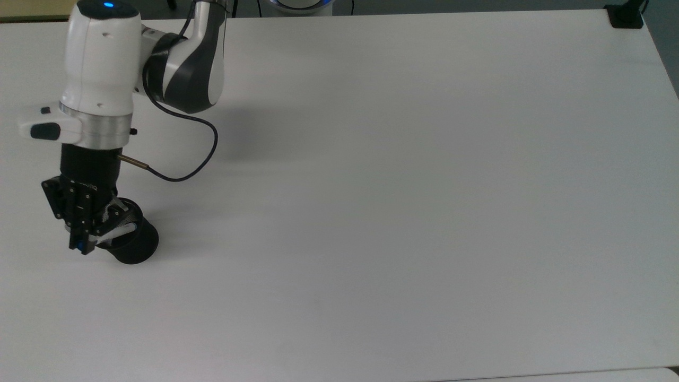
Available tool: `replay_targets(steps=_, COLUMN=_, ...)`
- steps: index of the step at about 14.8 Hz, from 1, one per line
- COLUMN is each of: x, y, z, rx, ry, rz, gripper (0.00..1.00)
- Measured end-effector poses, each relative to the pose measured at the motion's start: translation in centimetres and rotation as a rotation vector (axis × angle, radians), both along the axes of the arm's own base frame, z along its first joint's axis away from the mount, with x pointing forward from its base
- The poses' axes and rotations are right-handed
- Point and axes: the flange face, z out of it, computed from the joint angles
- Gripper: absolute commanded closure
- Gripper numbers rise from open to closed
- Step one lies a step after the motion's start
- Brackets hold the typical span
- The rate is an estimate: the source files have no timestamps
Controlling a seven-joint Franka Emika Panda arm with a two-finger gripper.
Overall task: Remove the marker
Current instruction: 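Lift the gripped marker straight up out of the cup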
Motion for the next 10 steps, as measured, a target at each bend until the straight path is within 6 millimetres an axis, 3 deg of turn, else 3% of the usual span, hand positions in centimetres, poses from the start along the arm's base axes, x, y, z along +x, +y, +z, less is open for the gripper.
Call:
replay_targets(steps=3, x=-0.4, y=-0.1, z=4.6, rx=-0.04, ry=-0.052, rz=0.022, gripper=0.85)
replay_targets(steps=7, x=-1.6, y=0.1, z=9.2, rx=-0.098, ry=-0.006, rz=0.078, gripper=0.85)
replay_targets(steps=10, x=-1.6, y=2.0, z=8.6, rx=-0.106, ry=0.127, rz=0.155, gripper=0.85)
